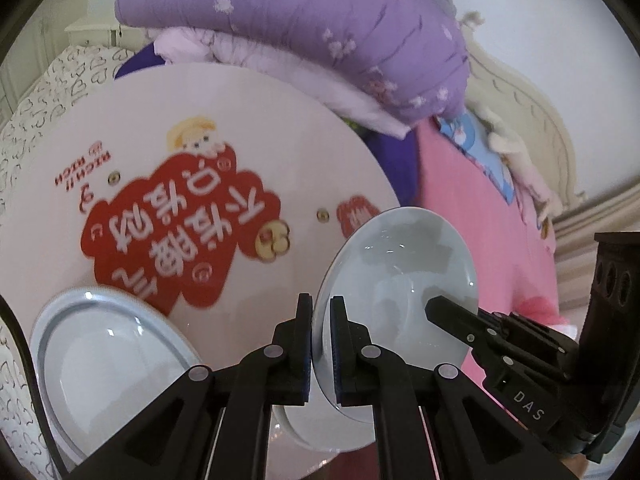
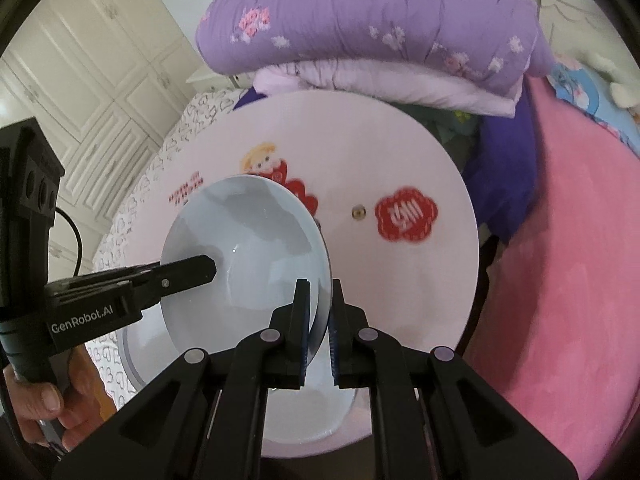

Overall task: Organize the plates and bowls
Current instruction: 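Carry the small white bowl with the left tool and lower it into the nested bowls, then open the left tool and lift it off the bowl stack, then close both tools on the rim of the nested bowl stack, then carry the bowl stack with both tools onto the white plate stack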

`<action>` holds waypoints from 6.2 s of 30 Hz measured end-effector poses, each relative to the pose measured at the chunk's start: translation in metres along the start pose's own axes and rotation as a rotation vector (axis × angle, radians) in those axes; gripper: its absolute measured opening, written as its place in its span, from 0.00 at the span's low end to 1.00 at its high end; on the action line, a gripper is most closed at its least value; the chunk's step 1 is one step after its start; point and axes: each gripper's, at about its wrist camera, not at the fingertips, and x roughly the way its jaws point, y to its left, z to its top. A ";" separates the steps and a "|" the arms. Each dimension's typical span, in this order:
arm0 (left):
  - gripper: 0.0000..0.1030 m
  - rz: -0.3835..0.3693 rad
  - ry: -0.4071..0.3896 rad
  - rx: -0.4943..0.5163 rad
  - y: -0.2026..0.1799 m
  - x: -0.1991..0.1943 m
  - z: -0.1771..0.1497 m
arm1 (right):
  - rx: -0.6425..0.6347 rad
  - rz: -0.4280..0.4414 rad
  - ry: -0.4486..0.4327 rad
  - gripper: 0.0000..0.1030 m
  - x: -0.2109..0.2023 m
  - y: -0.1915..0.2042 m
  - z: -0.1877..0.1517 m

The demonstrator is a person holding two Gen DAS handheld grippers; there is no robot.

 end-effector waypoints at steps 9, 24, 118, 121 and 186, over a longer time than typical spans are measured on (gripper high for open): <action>0.04 0.011 0.051 -0.003 -0.001 0.009 -0.028 | 0.000 0.005 0.054 0.08 0.007 0.000 -0.030; 0.05 0.014 0.113 -0.011 -0.001 0.039 -0.056 | -0.030 -0.024 0.131 0.11 0.020 -0.002 -0.050; 0.99 -0.133 -0.125 0.038 0.050 -0.041 -0.093 | 0.140 0.127 -0.040 1.00 -0.003 -0.054 -0.069; 0.98 -0.151 -0.088 0.026 0.043 -0.027 -0.083 | 0.134 0.139 -0.019 1.00 0.007 -0.053 -0.066; 0.33 -0.158 0.251 -0.259 0.047 0.094 -0.055 | 0.125 0.150 0.136 0.39 0.068 -0.036 -0.059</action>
